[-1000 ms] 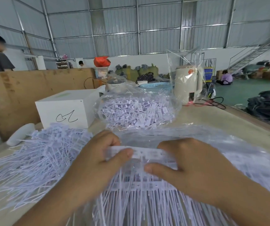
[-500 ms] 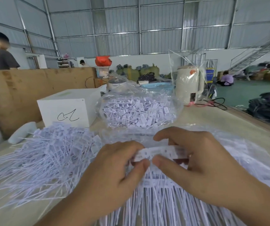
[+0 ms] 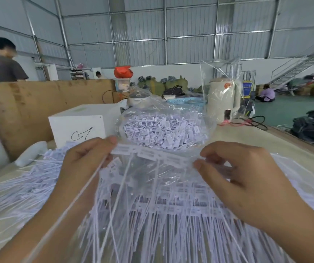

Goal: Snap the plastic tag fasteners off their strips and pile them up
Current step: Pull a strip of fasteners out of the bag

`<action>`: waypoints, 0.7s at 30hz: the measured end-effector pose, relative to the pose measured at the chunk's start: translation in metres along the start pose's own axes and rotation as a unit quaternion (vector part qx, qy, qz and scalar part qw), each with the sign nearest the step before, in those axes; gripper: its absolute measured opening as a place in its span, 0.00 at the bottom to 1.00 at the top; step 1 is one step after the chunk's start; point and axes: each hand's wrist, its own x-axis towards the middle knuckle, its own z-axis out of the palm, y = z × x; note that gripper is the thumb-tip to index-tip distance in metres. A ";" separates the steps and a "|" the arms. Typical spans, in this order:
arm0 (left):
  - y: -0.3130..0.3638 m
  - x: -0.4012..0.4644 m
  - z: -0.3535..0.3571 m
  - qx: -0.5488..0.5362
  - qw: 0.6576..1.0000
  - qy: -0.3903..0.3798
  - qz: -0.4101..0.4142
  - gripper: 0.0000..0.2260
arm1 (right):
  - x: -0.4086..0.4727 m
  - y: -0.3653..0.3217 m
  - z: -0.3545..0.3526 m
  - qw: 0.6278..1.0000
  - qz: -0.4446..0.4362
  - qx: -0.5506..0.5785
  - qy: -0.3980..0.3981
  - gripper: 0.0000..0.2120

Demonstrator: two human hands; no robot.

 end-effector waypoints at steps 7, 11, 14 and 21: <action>-0.001 0.005 0.001 -0.059 0.997 0.027 -0.036 0.10 | 0.004 0.000 -0.007 0.993 0.071 0.022 -0.088 0.19; 0.000 0.009 -0.005 -0.081 0.995 0.030 -0.052 0.13 | 0.008 0.003 -0.019 0.965 0.100 -0.042 -0.238 0.26; 0.000 0.010 -0.007 -0.071 0.996 0.011 -0.047 0.11 | 0.011 0.009 -0.027 0.942 0.129 -0.047 -0.305 0.26; -0.012 -0.012 0.008 0.177 0.981 -0.068 0.048 0.23 | 0.010 0.003 -0.018 0.964 0.112 0.182 -0.161 0.23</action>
